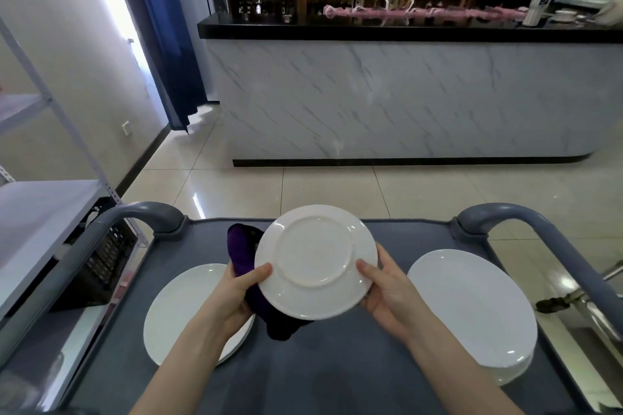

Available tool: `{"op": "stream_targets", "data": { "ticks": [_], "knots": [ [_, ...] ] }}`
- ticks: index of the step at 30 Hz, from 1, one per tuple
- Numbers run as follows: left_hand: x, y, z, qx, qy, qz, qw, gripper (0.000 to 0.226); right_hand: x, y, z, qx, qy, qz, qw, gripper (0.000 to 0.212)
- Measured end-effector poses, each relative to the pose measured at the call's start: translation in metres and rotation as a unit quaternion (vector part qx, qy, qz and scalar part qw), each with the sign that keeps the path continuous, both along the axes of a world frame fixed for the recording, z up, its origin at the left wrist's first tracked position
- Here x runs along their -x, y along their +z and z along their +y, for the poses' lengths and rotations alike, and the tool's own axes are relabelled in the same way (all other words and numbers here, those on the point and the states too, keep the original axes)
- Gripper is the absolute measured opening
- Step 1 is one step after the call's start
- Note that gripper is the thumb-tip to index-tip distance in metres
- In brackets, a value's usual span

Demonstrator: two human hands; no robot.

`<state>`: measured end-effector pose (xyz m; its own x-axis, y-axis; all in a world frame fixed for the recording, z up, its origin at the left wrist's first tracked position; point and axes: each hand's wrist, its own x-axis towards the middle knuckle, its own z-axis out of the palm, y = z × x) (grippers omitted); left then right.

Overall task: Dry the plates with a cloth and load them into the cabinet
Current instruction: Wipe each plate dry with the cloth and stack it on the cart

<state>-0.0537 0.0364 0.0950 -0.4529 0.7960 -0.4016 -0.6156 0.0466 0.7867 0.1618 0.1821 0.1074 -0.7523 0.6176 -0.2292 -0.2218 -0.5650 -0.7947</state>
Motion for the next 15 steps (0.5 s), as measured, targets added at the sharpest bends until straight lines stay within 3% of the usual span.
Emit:
{"op": "stream_targets", "data": {
  "ticks": [2, 5, 7, 10, 12, 15],
  "knots": [
    [0.001, -0.001, 0.0, 0.04, 0.024, 0.052, 0.998, 0.063, 0.001, 0.001, 0.001, 0.001, -0.016, -0.008, 1.0, 0.053],
    [0.0, -0.003, 0.0, 0.105, 0.092, 0.157, 0.978, 0.038, -0.002, 0.006, 0.004, -0.01, -0.025, -0.018, 0.999, 0.052],
    [-0.002, -0.003, -0.001, 0.129, 0.157, 0.257, 0.945, 0.028, -0.004, 0.008, 0.005, -0.019, -0.032, -0.02, 0.999, 0.05],
    [-0.013, 0.01, 0.0, 0.139, 0.215, 0.39, 0.885, 0.031, -0.004, 0.009, 0.003, -0.03, -0.048, -0.032, 0.998, 0.048],
    [-0.028, 0.021, 0.006, 0.116, 0.189, 0.441, 0.87, 0.036, 0.001, 0.009, -0.003, -0.037, -0.051, -0.041, 0.997, 0.046],
    [-0.062, 0.029, 0.017, 0.059, 0.063, 0.517, 0.851, 0.049, 0.011, 0.013, -0.015, -0.056, -0.055, -0.031, 0.996, 0.046]
  ]
}}
